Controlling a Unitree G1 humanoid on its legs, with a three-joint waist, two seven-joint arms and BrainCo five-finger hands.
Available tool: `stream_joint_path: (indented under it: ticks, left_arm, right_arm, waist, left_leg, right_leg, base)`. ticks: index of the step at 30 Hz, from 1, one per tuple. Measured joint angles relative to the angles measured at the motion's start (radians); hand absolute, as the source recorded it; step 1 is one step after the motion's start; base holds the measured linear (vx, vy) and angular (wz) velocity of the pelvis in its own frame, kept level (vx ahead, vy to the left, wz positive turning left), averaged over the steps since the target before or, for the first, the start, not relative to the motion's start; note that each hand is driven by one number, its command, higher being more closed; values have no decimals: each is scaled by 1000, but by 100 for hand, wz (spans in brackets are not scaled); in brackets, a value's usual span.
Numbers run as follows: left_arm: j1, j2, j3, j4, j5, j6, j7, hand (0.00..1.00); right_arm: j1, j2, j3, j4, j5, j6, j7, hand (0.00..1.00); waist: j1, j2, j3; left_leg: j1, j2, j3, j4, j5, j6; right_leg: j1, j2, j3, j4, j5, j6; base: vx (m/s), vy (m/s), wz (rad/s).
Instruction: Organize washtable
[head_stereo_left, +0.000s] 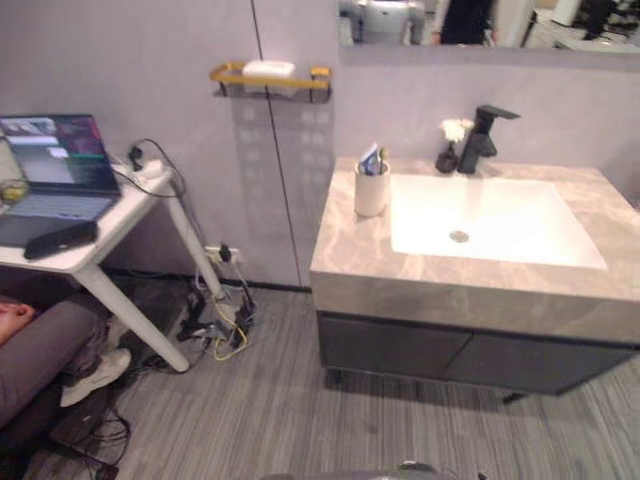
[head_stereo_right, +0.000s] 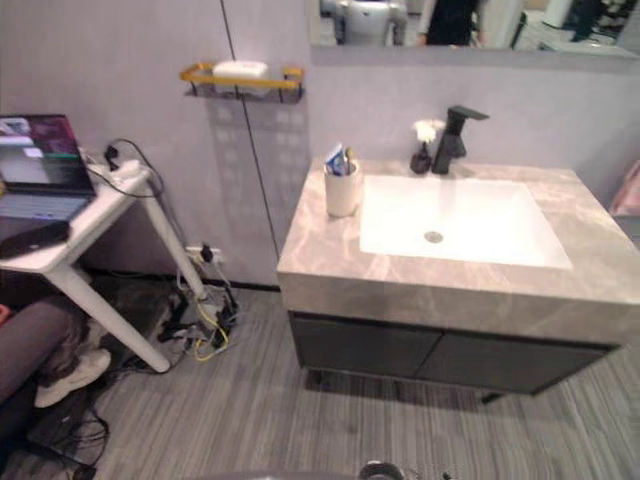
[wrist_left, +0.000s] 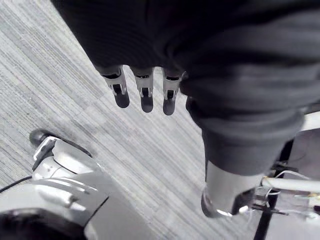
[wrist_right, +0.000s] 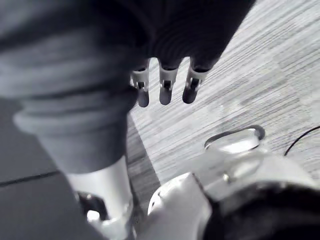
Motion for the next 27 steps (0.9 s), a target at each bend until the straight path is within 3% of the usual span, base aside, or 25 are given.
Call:
stream_joint_path:
  ticks: [3,4,5,6,7,9,12,13,15,16,17,18,19,21,23,24,25,26,27]
  left_arm:
    - [-36,58,-70,27,21,2,1,0]
    - [-56,65,-79,40,28,2,0,0]
    - [-82,57,-85,50,37,0,2,0]
    - [-91,54,-85,50,40,-1,1,0]
    - [-100,53,-83,59,49,4,0,0]
    - [-93,49,-76,58,55,4,0,0]
    - [-82,53,-60,79,53,5,0,0]
    - [-83,58,-56,87,51,10,0,0]
    - [-92,46,-44,94,42,13,-2,0]
    - [-87,37,-43,97,37,11,-2,0]
    - [-88,37,-43,102,36,10,-3,0]
    - [-90,33,-43,110,33,12,-2,0]
    - [-80,31,-39,117,26,11,-2,0]
    - [-67,32,-33,115,20,10,-3,0]
    - [-63,39,-25,116,20,7,-3,0]
    - [-63,41,-22,116,20,3,-3,0]
    - [-63,44,-20,116,21,-1,-3,0]
    - [-65,41,-21,112,24,-1,-1,0]
    - [-65,41,-21,112,25,-1,-1,0]
  right_arm:
    - [13,32,-12,20,12,6,-9,0]
    - [21,36,-17,21,18,8,-13,0]
    - [1,19,-35,11,35,11,-12,0]
    - [-3,15,-43,12,39,19,-13,0]
    - [2,17,-47,15,46,19,-14,0]
    - [-3,4,-47,24,45,19,-22,0]
    - [-27,-34,-27,56,-11,19,-15,0]
    - [-59,-44,2,58,-30,19,-10,0]
    - [-109,-55,56,58,-62,17,8,0]
    - [-127,-75,102,57,-77,18,9,0]
    - [-140,-81,118,58,-87,19,12,0]
    - [-140,-81,120,58,-93,21,25,0]
    - [-134,-81,129,59,-98,21,29,0]
    - [-131,-83,155,58,-98,19,32,0]
    - [-114,-80,156,59,-96,16,40,0]
    - [-112,-79,156,64,-95,18,41,0]
    - [-103,-80,155,64,-93,18,43,0]
    - [-97,-83,153,65,-85,18,48,0]
    - [-97,-83,153,67,-85,18,48,0]
  waist:
    - [-2,-41,15]
    - [-2,-25,16]
    - [3,-2,24]
    - [2,1,32]
    - [-5,12,39]
    - [-1,13,34]
    - [26,-2,6]
    - [36,-19,-15]
    - [69,-3,-20]
    - [81,7,-43]
    - [79,11,-38]
    - [61,10,-25]
    - [56,20,-28]
    - [54,14,-27]
    - [54,1,-24]
    - [54,-6,-22]
    - [50,-20,-17]
    - [54,-26,-11]
    - [56,-27,-9]
  left_leg:
    - [-28,-61,75,4,1,39]
    - [-44,-72,98,-11,15,82]
    - [-68,-75,165,-27,35,144]
    - [-70,-80,194,-27,39,152]
    - [-68,-84,238,-28,48,176]
    - [-59,-87,337,-39,59,198]
    - [-68,-67,509,-46,73,203]
    - [-95,-29,606,-13,72,204]
    - [-107,44,735,5,81,187]
    - [-112,84,824,-1,95,164]
    - [-105,102,857,9,99,158]
    - [-78,145,903,34,106,146]
    - [-43,203,930,87,115,132]
    - [-7,296,925,206,144,123]
    - [-30,367,802,360,169,146]
    - [-41,362,753,393,164,150]
    - [-84,311,619,438,141,137]
    - [-134,210,451,434,113,92]
    - [-138,191,426,425,109,86]
  right_leg:
    - [-27,-30,80,-67,103,29]
    - [-44,-31,103,-129,167,41]
    - [-78,-40,85,-59,154,13]
    - [-117,-54,54,96,89,-21]
    - [-139,-89,-13,350,-3,-48]
    - [-50,-174,-197,548,-68,-108]
    - [108,-272,-392,457,-91,-121]
    - [140,-285,-450,330,-108,-79]
    - [116,-195,-473,144,-122,-44]
    - [110,-126,-437,12,-131,8]
    - [103,-119,-428,-5,-135,31]
    - [96,-87,-396,-17,-111,23]
    - [111,-34,-342,-56,-99,1]
    - [130,34,-241,-83,-92,-34]
    - [150,85,-126,-98,-85,-73]
    - [150,92,-87,-98,-82,-85]
    - [150,101,-9,-103,-76,-97]
    - [149,114,97,-118,-63,-117]
    - [149,118,122,-121,-61,-118]
  base:
    - [-230,243,-69]
    - [-321,274,-89]
    - [-272,223,-85]
    - [-221,204,-101]
    - [-191,193,-98]
    - [-148,132,-122]
    - [-202,39,-196]
    - [-299,-126,-281]
    - [-283,-232,-264]
    - [-192,-258,-188]
    - [-180,-313,-188]
    - [-139,-373,-154]
    - [-119,-369,-153]
    - [-77,-328,-168]
    - [-37,-245,-177]
    - [18,-167,-180]
    - [28,-139,-209]
    - [18,-60,-200]
    - [27,19,-227]
